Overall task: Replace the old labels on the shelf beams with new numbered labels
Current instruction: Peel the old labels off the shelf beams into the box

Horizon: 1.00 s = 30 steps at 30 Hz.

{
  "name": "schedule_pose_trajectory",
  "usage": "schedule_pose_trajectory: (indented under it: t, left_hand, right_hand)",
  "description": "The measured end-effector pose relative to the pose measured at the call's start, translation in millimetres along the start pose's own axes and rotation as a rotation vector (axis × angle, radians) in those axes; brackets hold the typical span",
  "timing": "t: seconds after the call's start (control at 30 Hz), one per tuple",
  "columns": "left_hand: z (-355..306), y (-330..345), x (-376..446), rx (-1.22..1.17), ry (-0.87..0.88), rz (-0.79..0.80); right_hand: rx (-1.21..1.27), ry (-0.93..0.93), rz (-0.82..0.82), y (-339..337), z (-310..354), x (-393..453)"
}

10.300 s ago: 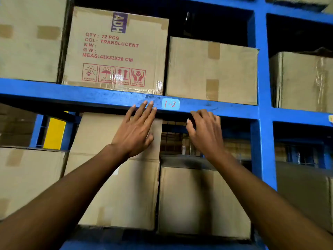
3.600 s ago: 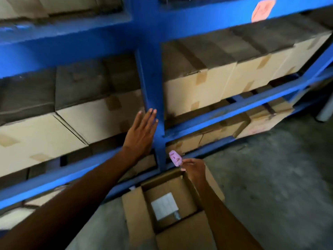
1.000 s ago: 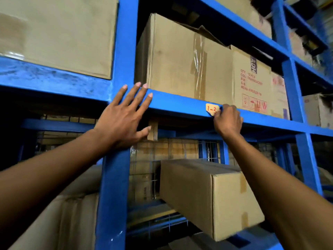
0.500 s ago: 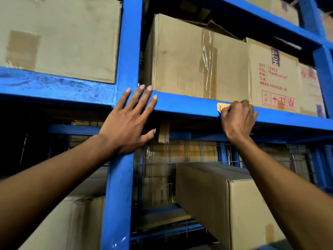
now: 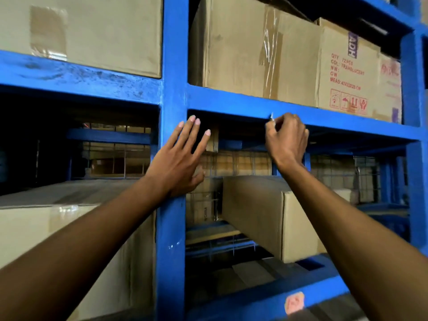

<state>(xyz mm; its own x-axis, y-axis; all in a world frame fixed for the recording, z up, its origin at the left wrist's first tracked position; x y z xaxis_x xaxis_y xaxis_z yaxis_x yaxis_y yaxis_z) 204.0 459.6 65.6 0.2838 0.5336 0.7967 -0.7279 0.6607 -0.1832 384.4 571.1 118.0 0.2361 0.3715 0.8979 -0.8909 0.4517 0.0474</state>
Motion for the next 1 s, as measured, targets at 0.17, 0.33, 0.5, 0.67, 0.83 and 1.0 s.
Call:
schedule_pose_trajectory:
  t: [0.17, 0.33, 0.5, 0.67, 0.83, 1.0]
  left_hand:
    - [-16, 1, -55, -0.09, 0.037, 0.024]
    - [-33, 3, -115, -0.154, 0.095, 0.109]
    - [-64, 3, -177, -0.256, 0.186, 0.183]
    - [-108, 11, -245, -0.333, 0.262, 0.317]
    - [-168, 35, -334, -0.37, 0.4, 0.598]
    - [-225, 48, -407, -0.455, 0.473, 0.762]
  right_hand:
    - [0.041, 0.017, 0.099, -8, 22, -50]
    - [0.029, 0.072, 0.244, -1, 41, -118]
    - [-0.036, 0.169, 0.381, -5, 49, -202]
    - [-0.098, 0.271, 0.465, -28, 27, -302]
    - [-0.183, 0.511, 0.636, -44, -25, -426]
    - [-0.256, 0.733, 0.834, -63, -80, -566]
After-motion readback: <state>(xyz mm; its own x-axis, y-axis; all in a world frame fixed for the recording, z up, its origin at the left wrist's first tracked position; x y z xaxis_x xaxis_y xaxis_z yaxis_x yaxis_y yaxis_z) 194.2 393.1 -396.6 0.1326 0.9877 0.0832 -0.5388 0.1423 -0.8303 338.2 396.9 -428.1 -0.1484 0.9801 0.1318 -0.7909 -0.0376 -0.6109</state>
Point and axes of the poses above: each hand's wrist, its own x-axis towards the middle knuckle, its own y-axis out of the palm, z = x × y, the point moved 10 cm from there along x, towards the middle knuckle, and after that the axes turned 1 degree about x, right-handed, at the moved point
